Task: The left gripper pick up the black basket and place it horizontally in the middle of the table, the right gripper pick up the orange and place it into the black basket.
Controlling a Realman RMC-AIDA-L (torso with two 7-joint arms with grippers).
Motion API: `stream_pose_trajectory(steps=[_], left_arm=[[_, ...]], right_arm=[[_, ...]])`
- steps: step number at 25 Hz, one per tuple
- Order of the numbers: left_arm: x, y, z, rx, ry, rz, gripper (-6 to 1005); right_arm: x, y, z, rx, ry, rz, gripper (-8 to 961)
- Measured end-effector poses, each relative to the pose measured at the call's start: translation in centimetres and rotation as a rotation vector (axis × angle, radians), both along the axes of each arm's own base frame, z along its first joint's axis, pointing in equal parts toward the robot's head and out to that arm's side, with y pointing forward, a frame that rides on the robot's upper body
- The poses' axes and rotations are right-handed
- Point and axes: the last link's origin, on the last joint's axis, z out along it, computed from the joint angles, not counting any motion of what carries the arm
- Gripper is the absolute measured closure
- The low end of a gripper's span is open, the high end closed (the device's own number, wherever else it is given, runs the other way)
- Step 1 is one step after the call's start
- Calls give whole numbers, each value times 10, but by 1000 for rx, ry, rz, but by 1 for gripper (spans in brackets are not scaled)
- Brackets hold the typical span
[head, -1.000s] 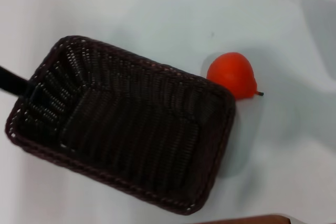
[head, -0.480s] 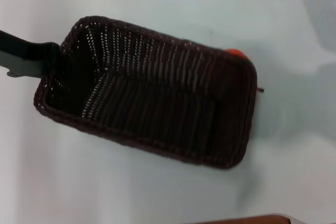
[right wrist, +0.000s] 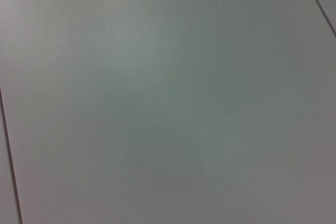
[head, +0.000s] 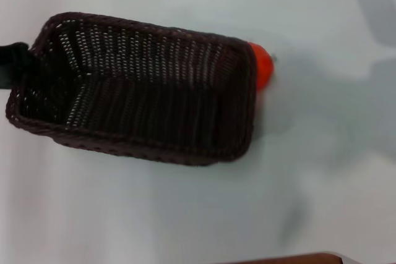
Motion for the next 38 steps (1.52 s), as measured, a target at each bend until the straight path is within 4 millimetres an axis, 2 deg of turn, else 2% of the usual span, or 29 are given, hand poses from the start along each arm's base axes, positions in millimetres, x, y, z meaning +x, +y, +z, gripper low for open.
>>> stream_pose_trajectory(steps=[5, 15, 33, 38], left_arm=[[-12, -9, -1, 14, -12, 35, 775], [-9, -25, -5, 3, -67, 7, 755], [-9, -25, -6, -4, -55, -82, 718], [-21, -19, 7, 31, -7, -85, 516]], right_arm=[[-2, 1, -1, 0, 1, 3, 29], [-7, 1, -7, -8, 16, 22, 28], [-6, -6, -12, -14, 19, 45, 32], [-5, -8, -12, -14, 22, 51, 36]])
